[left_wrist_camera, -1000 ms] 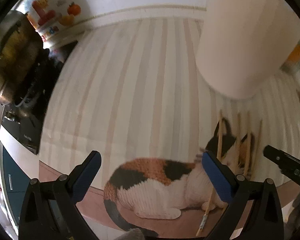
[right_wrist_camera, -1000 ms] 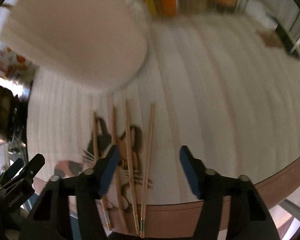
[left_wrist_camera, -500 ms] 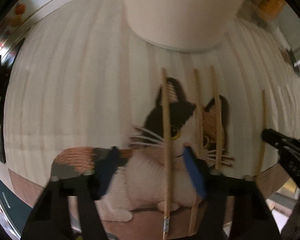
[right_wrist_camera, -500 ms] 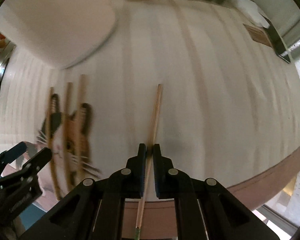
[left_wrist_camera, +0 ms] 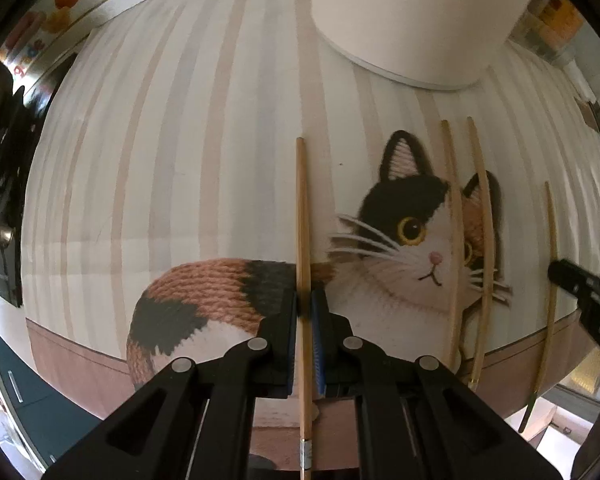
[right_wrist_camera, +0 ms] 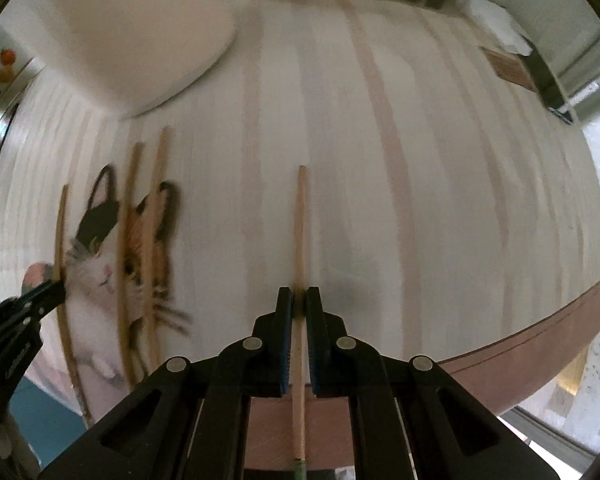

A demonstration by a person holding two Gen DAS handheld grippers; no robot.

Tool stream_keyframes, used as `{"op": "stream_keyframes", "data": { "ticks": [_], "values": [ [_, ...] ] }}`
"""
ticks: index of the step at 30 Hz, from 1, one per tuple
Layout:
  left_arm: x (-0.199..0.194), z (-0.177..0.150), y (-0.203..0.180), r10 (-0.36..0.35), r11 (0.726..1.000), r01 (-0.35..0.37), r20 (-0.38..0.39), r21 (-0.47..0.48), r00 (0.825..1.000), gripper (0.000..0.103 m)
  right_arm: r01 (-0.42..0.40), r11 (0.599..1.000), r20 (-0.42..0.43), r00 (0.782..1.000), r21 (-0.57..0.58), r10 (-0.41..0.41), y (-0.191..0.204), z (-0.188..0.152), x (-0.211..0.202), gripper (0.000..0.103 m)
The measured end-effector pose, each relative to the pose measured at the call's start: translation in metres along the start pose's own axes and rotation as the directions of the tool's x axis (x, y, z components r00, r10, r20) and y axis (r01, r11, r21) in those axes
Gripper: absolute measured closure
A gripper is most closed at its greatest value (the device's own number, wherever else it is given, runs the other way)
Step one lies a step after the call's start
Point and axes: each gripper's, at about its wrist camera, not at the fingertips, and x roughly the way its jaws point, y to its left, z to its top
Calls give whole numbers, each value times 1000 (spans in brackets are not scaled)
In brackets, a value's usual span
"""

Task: Organize utensils
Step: 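Return both tools to the chopstick row and grasp one chopstick each, then carry both chopsticks up and insert them into the pink holder's slots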

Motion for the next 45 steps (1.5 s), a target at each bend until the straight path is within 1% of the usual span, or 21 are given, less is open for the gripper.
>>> {"op": "stream_keyframes", "data": {
  "ticks": [2, 6, 8, 11, 15, 18, 23, 24, 26, 28, 32, 34, 37, 39, 41, 43, 44, 45],
  "values": [
    [-1, 1, 2, -4, 1000, 4, -1, -4, 1000, 98, -5, 1000, -8, 1000, -20, 5, 7, -5, 0, 96],
    [-2, 5, 10, -1, 1000, 1, 1, 1, 1000, 98, 16, 999, -10, 1000, -51, -16, 19, -11, 0, 96],
    [-2, 5, 9, -5, 1000, 5, 2, -4, 1000, 98, 11, 999, -21, 1000, -51, -12, 21, -13, 1, 96],
    [1, 8, 18, -16, 1000, 16, 9, -20, 1000, 98, 4, 999, -35, 999, -41, -5, 25, -11, 4, 96],
    [-2, 13, 21, -22, 1000, 22, 9, -18, 1000, 98, 1, 1000, -50, 999, -31, -2, 18, 12, 6, 95],
    [0, 17, 21, -21, 1000, 21, 7, -17, 1000, 98, 9, 999, -55, 998, -38, -11, 13, 22, 4, 95],
    [2, 16, 16, -18, 999, 18, 13, -31, 1000, 98, 46, 996, -70, 996, -74, -51, 27, 27, 9, 96],
    [2, 16, 16, -20, 999, 21, 17, -39, 1000, 98, 40, 997, -73, 996, -62, -44, 27, 28, 10, 96],
    [-9, 17, 16, -4, 999, 7, 56, -40, 998, 98, -2, 1000, -76, 997, -21, 0, 25, 30, 10, 96],
    [-25, 19, 15, 11, 999, -7, 103, -40, 995, 98, -7, 1000, -46, 999, -5, 7, 20, 32, 2, 96],
    [-61, 27, 17, 26, 998, -16, 202, -53, 979, 98, -17, 1000, 54, 998, 20, 16, 15, 37, -26, 96],
    [-82, 32, 17, 37, 998, -24, 255, -55, 966, 98, -23, 999, 99, 995, 25, 20, 14, 41, -42, 96],
    [-108, 38, 18, 33, 998, -15, 317, -61, 948, 98, -44, 998, 161, 986, 35, 38, 13, 47, -65, 96],
    [-131, 43, 21, 21, 997, 5, 365, -71, 931, 98, -65, 997, 211, 976, 42, 55, 7, 48, -84, 97],
    [-151, 49, 22, 7, 996, 28, 405, -81, 914, 98, -82, 996, 267, 961, 45, 67, 5, 55, -106, 97],
    [-173, 54, 23, -13, 994, 58, 447, -87, 894, 98, -113, 992, 334, 938, 51, 90, 1, 59, -132, 97],
    [-188, 57, 25, -28, 993, 79, 472, -89, 881, 98, -129, 990, 364, 926, 53, 101, -1, 63, -145, 97],
    [-198, 61, 23, -32, 990, 92, 479, -103, 877, 98, -145, 988, 388, 915, 53, 113, -2, 64, -154, 97]
  ]
}}
